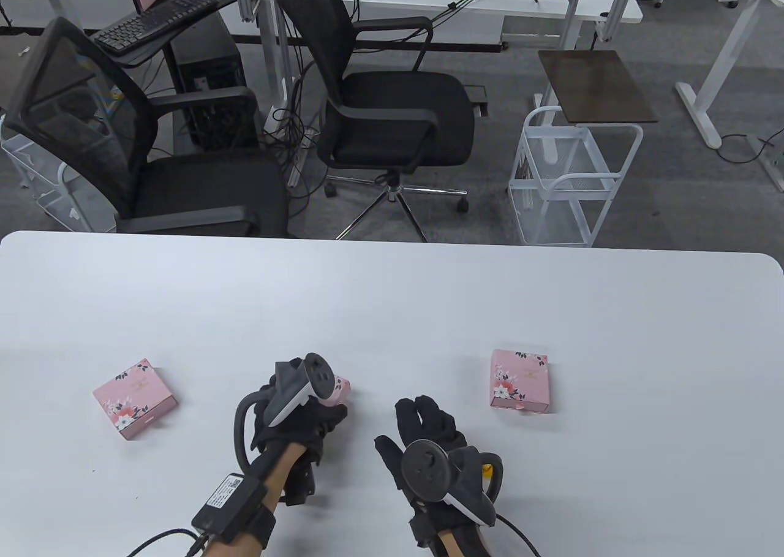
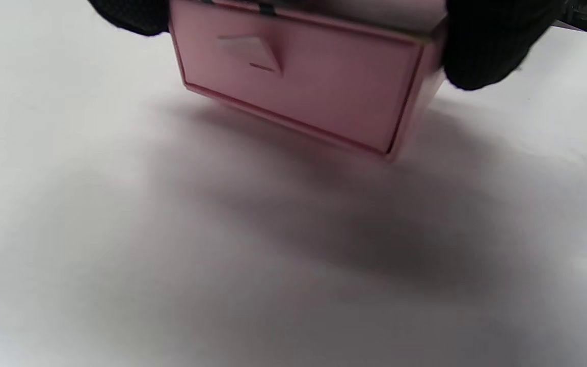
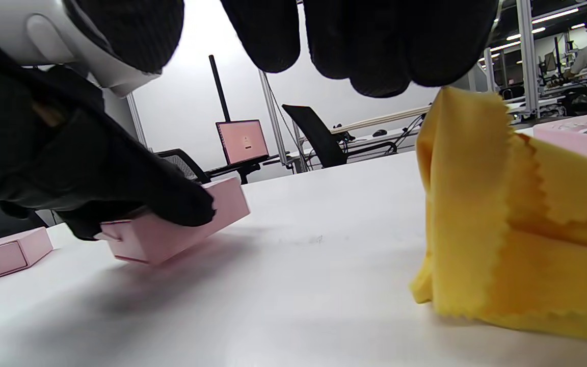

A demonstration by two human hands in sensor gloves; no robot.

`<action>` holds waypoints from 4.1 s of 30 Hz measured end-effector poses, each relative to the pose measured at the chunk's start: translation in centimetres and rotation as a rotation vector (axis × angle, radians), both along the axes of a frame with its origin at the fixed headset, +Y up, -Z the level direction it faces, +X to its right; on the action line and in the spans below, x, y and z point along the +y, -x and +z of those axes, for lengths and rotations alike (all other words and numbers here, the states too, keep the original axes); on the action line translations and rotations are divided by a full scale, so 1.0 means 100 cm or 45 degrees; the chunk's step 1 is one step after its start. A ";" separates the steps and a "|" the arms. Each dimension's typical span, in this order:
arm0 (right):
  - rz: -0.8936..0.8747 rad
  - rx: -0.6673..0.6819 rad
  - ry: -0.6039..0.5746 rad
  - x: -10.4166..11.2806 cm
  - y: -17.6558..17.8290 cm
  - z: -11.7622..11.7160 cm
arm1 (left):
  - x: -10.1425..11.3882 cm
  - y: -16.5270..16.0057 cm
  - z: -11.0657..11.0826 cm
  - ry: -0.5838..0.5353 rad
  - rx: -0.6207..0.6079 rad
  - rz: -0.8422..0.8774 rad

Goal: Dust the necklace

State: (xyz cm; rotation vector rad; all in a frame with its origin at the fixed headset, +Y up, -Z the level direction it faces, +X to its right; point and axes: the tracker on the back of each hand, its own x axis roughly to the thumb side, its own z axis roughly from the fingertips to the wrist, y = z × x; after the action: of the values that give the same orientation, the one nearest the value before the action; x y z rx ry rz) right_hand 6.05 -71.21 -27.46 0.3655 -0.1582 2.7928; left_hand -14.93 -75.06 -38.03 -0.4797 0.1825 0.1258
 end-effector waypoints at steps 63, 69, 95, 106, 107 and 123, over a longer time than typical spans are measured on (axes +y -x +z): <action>-0.873 -0.631 0.817 -0.085 0.060 -0.069 | -0.019 0.028 0.043 -0.262 -0.512 0.088; -0.777 -0.598 0.811 -0.082 0.058 -0.060 | -0.018 0.027 0.042 -0.249 -0.522 0.061; -0.721 -0.459 1.013 -0.080 0.042 0.003 | -0.016 0.024 0.042 -0.250 -0.532 0.010; -0.517 -0.316 1.019 -0.058 0.032 0.001 | -0.018 0.025 0.043 -0.260 -0.518 0.053; -0.490 -0.298 1.009 -0.054 0.031 0.001 | -0.018 0.025 0.043 -0.260 -0.518 0.059; 0.223 -0.042 0.214 -0.006 0.068 -0.033 | 0.041 0.057 0.087 -0.579 -0.457 0.372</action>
State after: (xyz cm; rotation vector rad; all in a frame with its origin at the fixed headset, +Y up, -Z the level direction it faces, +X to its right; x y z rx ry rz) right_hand -0.71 -71.80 -30.72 0.3053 0.1060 2.9582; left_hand -20.66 -70.97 -29.31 -0.0665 -0.2673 0.3549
